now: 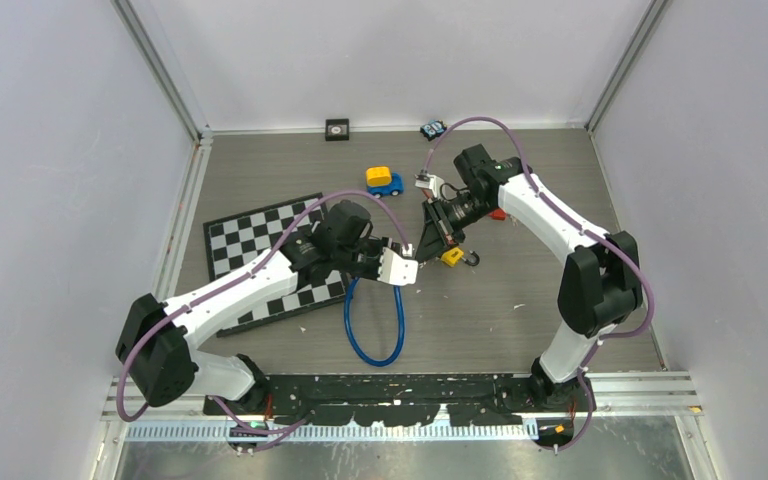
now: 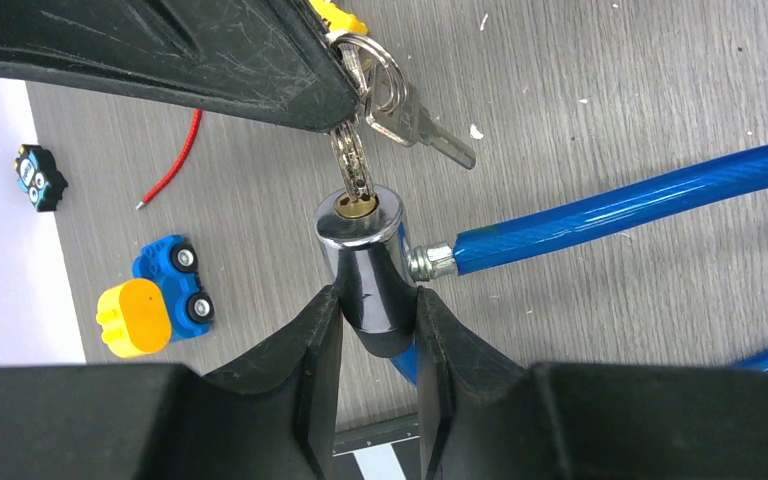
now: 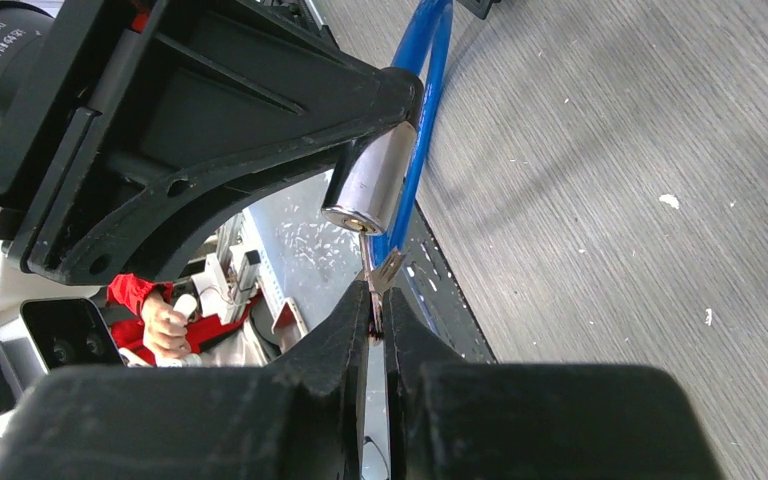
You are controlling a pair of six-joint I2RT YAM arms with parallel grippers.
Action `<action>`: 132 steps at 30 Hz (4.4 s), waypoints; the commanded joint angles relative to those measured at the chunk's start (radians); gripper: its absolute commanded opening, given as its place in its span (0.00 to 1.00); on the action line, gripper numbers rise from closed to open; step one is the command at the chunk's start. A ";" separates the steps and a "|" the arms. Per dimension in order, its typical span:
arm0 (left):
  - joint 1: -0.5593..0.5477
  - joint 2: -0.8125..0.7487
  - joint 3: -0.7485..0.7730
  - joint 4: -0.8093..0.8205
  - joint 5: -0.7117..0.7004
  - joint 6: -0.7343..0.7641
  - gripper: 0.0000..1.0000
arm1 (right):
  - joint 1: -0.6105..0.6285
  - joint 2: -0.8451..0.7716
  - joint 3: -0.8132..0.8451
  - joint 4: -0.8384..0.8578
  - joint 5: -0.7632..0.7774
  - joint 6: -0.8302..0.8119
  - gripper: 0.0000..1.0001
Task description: Unlock with the key
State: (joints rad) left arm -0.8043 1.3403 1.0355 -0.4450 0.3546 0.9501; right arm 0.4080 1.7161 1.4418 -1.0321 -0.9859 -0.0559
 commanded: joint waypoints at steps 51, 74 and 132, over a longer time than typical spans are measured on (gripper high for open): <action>-0.064 0.001 -0.086 0.125 -0.142 0.054 0.00 | -0.024 -0.054 -0.063 0.114 -0.016 0.094 0.01; -0.060 -0.001 -0.141 0.277 -0.148 -0.125 0.00 | -0.078 -0.103 -0.204 0.304 0.005 0.243 0.00; 0.142 -0.066 -0.118 0.219 0.348 -0.143 0.00 | -0.047 -0.046 -0.073 0.096 -0.065 0.119 0.00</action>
State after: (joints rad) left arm -0.6674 1.3064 0.8551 -0.2317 0.6533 0.8017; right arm 0.3428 1.6913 1.3231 -0.8974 -1.0409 0.0761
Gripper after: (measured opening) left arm 0.292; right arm 0.113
